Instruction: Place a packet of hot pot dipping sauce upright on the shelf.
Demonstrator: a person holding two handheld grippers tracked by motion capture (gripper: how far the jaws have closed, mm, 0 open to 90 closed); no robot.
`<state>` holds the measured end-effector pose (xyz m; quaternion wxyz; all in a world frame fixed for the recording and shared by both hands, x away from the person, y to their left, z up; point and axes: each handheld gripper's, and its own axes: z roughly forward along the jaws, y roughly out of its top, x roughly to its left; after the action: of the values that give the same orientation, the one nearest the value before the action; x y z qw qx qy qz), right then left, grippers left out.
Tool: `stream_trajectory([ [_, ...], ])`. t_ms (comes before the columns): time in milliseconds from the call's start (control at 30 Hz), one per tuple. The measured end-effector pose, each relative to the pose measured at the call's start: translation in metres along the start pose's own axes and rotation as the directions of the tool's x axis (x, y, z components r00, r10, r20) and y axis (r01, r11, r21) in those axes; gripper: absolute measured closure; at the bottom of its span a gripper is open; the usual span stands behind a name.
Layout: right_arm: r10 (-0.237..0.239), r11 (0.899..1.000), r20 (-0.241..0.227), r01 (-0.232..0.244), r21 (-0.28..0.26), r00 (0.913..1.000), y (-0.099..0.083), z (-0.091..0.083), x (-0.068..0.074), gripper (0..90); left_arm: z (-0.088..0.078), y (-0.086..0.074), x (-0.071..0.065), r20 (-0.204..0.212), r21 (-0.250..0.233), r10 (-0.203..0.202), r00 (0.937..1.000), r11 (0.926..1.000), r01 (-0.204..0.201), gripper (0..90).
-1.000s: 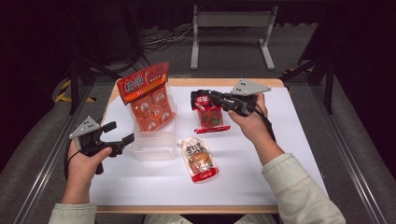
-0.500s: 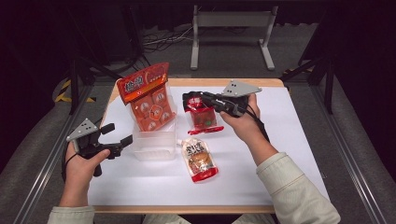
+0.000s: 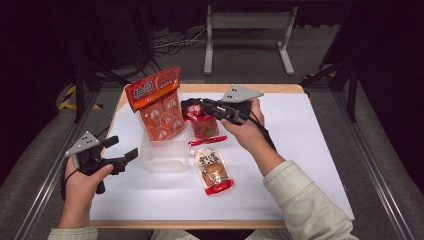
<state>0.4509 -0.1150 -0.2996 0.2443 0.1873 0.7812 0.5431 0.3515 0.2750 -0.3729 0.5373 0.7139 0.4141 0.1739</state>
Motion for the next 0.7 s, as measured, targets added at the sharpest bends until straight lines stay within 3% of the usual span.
stream_trajectory([
  [700, -0.043, 0.999, 0.009, 0.044, -0.022, 0.9990, 0.008, 0.031, 0.025, 84.8, 0.007, 0.001, -0.001, 0.020, 0.010, 0.008, 0.9998, 0.9999, -0.008, 8.0],
])
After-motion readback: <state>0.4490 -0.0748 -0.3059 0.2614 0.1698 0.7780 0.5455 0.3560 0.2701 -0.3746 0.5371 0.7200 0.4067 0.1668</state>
